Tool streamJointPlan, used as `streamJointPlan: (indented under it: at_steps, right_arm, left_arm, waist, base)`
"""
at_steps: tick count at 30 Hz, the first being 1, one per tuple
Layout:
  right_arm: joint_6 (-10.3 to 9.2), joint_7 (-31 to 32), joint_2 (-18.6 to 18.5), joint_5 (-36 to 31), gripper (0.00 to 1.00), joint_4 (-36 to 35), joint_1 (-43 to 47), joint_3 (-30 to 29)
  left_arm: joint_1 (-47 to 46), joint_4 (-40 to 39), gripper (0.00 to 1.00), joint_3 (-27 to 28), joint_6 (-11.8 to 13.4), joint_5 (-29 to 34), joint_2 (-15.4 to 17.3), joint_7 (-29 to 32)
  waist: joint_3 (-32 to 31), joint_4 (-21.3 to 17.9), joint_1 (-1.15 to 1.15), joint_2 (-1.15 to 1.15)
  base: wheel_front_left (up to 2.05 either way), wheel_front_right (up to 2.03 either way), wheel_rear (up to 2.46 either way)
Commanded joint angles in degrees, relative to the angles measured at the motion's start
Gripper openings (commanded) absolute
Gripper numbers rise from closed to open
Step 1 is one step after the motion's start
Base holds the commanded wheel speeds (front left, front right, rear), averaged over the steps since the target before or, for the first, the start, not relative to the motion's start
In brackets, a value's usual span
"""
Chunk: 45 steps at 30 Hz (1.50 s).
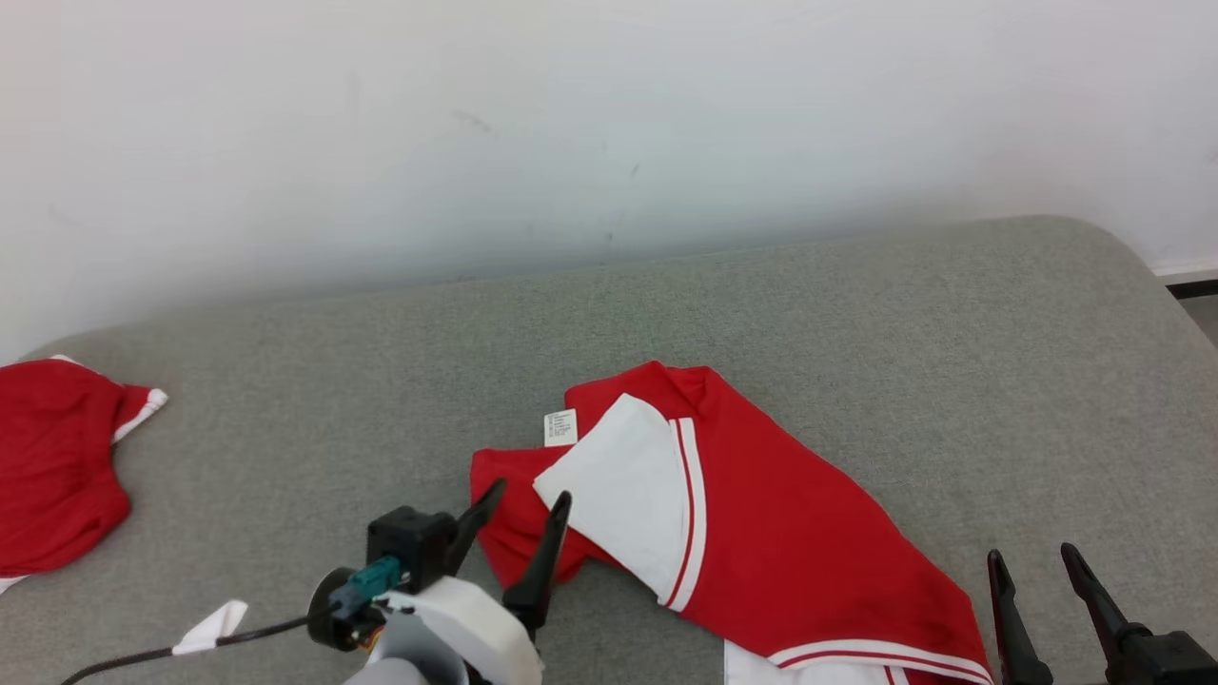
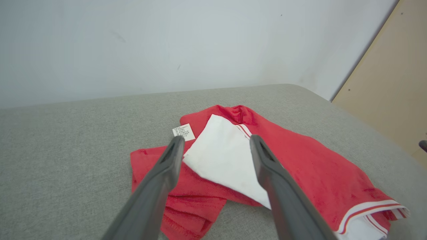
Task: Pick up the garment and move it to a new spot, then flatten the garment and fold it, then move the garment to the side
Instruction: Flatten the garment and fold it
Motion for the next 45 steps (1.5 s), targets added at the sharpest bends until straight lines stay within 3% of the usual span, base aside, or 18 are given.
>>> streamJointPlan:
  at_steps: [1,8,14,32,45]
  right_arm:
    - [-0.15,-0.18,-0.42,-0.53,1.00,-0.23,0.66,-0.05]
    - [-0.15,-0.18,-0.90,-0.87,1.00,-0.42,0.48,0.30]
    - [-0.15,-0.18,-0.55,-0.97,1.00,-0.69,-1.00,1.06]
    - [-0.15,-0.18,0.58,-1.23,1.00,-0.95,-3.12,0.92]
    - [-0.15,-0.18,0.79,-1.24,1.00,-0.81,-4.01,1.64]
  left_arm:
    - [1.89,-0.73,1.00,1.18,0.57,0.85,0.50,-0.32]
    - [6.91,-3.15,1.00,5.14,0.39,4.73,-0.04,-0.32]
    - [4.42,-1.79,1.00,5.66,-1.42,6.67,-2.62,-0.34]
    - [-5.33,15.87,1.00,5.62,-4.95,6.01,-6.51,0.66]
    - [-7.21,20.19,1.00,4.84,-7.87,6.74,-9.45,-0.13]
  waist:
    - [-0.63,1.00,0.00,0.00]
    - [-0.26,2.68,0.00,0.00]
    - [1.68,2.66,0.00,0.00]
    - [6.43,-0.79,0.00,0.00]
    - [7.03,-1.27,0.00,0.00]
  base:
    - [0.00,0.00,0.00]
    - [0.00,0.00,0.00]
    - [0.00,0.00,0.00]
    - [0.00,0.00,0.00]
    - [0.00,0.00,0.00]
